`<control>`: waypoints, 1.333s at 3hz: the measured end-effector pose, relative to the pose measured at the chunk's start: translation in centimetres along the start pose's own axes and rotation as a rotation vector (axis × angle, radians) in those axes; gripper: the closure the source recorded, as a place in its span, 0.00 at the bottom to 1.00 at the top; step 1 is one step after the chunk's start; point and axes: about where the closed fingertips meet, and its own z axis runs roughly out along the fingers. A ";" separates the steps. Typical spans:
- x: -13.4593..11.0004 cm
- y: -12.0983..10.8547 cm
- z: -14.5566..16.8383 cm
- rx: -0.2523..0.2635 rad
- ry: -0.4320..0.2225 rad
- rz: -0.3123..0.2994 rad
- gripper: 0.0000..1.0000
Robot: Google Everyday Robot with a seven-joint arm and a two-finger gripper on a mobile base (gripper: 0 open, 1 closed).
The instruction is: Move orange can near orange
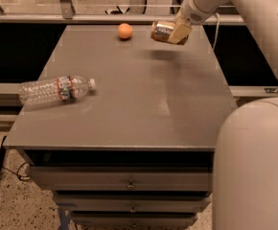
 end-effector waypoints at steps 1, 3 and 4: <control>-0.9 -0.9 2.7 -0.012 0.010 -0.015 1.00; -3.0 -1.7 6.2 -0.027 0.008 -0.038 1.00; -3.8 -1.7 7.2 -0.037 0.001 -0.050 1.00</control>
Offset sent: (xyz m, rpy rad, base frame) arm 0.0798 0.0355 -0.0122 -0.0391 0.0100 0.0272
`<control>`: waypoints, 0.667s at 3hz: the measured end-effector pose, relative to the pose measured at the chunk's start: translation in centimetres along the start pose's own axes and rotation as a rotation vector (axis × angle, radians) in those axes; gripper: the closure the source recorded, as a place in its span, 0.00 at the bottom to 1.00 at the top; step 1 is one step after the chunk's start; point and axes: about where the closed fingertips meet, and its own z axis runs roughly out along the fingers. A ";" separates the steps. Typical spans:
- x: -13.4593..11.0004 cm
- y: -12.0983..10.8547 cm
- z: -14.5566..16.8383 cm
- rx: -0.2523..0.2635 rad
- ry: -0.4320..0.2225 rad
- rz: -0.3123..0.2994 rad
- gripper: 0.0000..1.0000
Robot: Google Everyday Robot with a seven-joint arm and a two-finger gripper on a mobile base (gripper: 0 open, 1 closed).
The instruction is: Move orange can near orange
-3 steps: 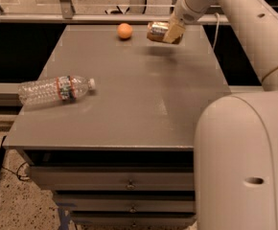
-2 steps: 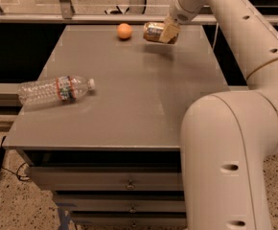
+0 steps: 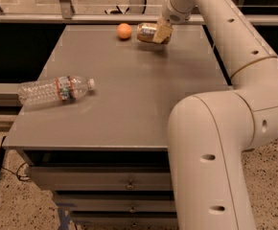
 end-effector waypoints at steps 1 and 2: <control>-0.6 0.2 0.8 -0.014 -0.007 -0.012 1.00; -1.0 0.6 1.3 -0.036 -0.014 -0.023 0.81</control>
Offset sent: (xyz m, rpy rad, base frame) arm 0.0179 0.0135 0.0045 0.0003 0.0303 0.0587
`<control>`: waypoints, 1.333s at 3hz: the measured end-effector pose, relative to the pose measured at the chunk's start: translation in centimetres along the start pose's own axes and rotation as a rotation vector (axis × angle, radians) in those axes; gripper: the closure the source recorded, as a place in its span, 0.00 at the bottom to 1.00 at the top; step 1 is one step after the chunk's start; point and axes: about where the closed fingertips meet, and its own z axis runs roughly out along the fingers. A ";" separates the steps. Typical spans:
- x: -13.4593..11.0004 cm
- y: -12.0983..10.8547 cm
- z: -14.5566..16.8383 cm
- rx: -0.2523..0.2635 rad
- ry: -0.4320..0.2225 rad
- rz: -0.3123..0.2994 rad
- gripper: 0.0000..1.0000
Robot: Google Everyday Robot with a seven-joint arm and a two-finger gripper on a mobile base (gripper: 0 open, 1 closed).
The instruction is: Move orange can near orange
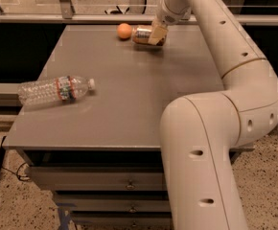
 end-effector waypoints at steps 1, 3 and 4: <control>-0.1 0.3 0.4 -0.017 -0.004 -0.005 0.58; -0.3 0.8 1.0 -0.039 -0.007 -0.011 0.12; -0.2 0.9 1.3 -0.048 -0.005 -0.011 0.00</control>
Offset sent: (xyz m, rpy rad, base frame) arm 0.0137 -0.0004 0.0071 0.0000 0.0259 0.0266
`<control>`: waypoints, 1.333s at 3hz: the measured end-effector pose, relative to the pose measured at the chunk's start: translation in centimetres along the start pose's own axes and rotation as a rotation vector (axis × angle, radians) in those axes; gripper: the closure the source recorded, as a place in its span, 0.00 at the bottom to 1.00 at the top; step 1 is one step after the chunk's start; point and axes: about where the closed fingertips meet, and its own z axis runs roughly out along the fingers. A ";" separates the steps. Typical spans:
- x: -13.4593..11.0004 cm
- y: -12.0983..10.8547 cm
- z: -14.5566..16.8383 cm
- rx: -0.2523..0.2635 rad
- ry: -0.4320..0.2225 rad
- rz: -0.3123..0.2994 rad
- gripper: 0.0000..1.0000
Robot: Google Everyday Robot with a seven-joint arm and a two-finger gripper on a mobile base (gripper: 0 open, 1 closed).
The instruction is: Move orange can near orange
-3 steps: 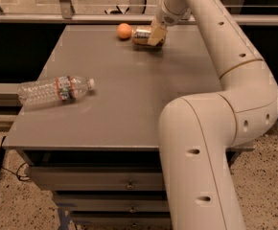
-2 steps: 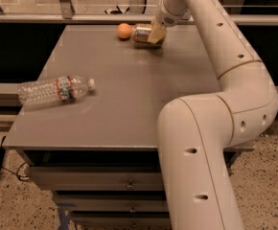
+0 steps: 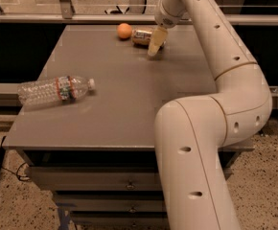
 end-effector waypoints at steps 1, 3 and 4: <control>0.1 0.0 0.0 -0.002 0.000 0.001 0.00; 2.0 0.8 -1.9 -0.029 -0.057 0.058 0.00; 3.8 2.1 -4.9 -0.068 -0.147 0.142 0.00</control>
Offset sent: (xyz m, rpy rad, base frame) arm 0.0064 -0.0233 0.0180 0.0360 0.0137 -0.0071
